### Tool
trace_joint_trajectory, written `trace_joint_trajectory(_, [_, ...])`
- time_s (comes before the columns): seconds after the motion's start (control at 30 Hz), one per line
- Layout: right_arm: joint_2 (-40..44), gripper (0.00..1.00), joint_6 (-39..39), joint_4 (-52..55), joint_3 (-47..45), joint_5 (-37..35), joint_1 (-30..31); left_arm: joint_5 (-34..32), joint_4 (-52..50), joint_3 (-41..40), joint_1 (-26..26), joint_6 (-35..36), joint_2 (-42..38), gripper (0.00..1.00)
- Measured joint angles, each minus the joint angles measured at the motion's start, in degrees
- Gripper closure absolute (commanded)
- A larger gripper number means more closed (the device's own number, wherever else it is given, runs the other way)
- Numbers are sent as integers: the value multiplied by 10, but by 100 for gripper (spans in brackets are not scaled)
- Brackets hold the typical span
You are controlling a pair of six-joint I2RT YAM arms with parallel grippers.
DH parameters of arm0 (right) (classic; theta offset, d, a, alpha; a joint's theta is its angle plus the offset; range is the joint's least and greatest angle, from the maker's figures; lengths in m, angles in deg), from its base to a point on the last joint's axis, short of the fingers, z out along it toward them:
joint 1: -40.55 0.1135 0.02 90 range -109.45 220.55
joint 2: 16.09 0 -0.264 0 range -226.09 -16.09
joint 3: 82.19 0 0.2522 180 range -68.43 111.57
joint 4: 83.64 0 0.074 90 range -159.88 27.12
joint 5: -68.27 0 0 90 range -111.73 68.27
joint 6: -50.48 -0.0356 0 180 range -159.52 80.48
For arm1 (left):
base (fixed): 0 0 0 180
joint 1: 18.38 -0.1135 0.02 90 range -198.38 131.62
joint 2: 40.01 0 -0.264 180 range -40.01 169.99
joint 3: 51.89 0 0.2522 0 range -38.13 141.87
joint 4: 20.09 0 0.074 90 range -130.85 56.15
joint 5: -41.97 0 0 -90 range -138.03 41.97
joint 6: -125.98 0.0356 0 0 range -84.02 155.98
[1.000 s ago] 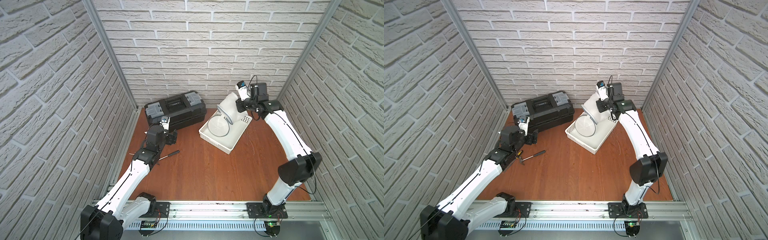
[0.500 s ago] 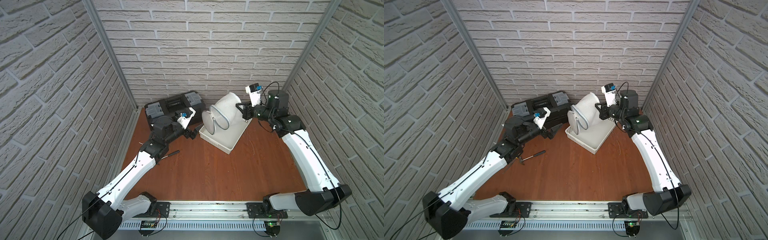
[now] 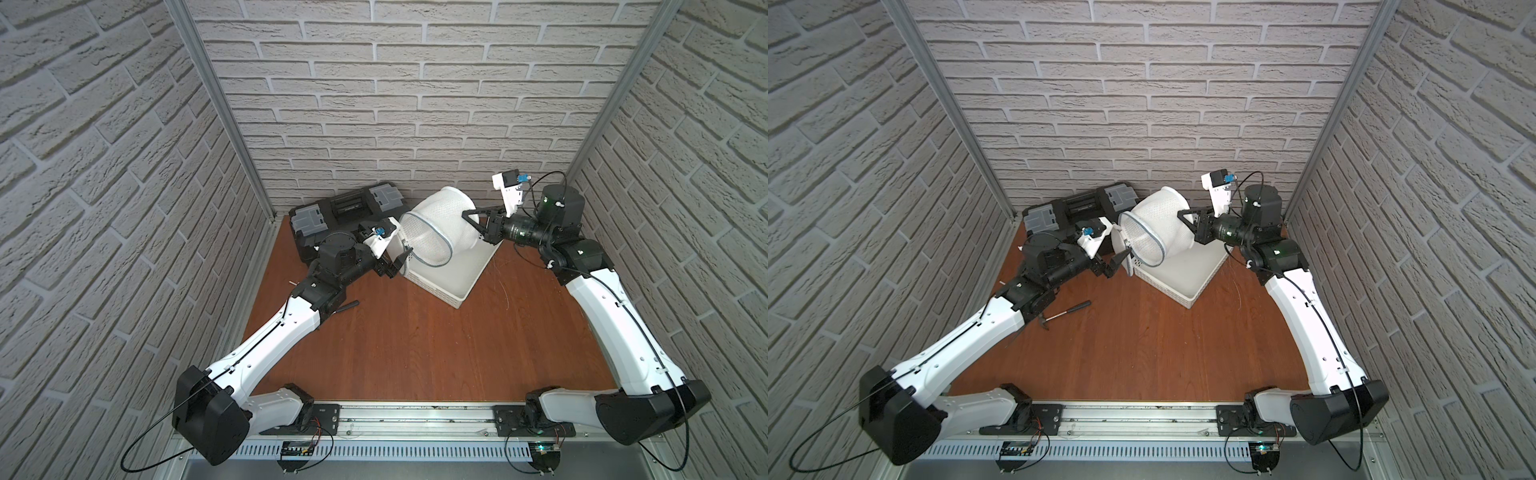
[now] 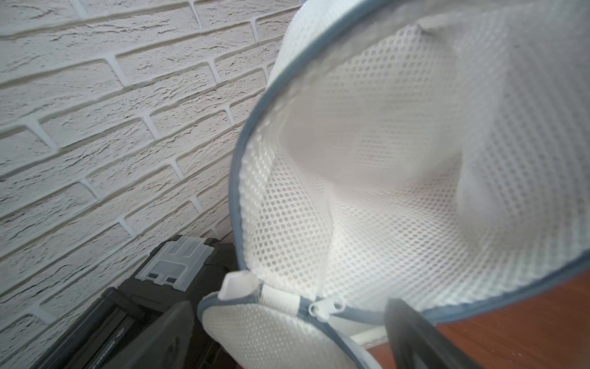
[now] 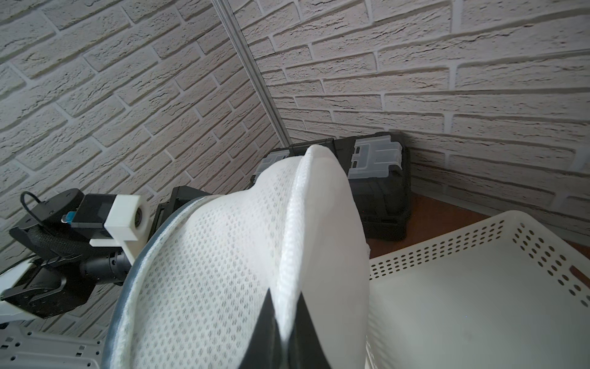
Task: Turn the laundry bag inside out
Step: Pick up the laundry bag and place it in the bin.
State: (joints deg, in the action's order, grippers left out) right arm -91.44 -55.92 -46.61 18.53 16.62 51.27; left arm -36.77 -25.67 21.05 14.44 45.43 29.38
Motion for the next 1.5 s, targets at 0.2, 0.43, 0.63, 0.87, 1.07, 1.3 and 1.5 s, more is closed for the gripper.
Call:
trace_joint_trajectory(0.2, [-7, 97, -6, 0, 0, 41, 0, -39, 3, 4, 0, 9, 15, 2])
trace_joint_trajectory(0.43, [-13, 97, 0, 1, 0, 65, 0, -36, 6, 16, -6, -3, 53, 2])
trace_joint_trajectory(0.63, [-15, 97, 5, 0, -11, 65, 0, 75, 45, 17, -34, -87, 70, 2])
trace_joint_trajectory(0.87, [-24, 97, 5, -2, -22, 57, 1, 156, 68, 21, -42, -153, 81, 2])
trace_joint_trajectory(1.07, [-24, 97, -12, -24, -24, 74, 6, 163, 66, 55, -42, -177, 99, 2])
trace_joint_trajectory(1.3, [-25, 97, -33, -49, -32, 89, 20, 113, 45, 83, -42, -189, 133, 18])
trace_joint_trajectory(1.5, [-26, 97, -38, -55, -32, 95, 30, 96, 37, 83, -42, -201, 140, 32])
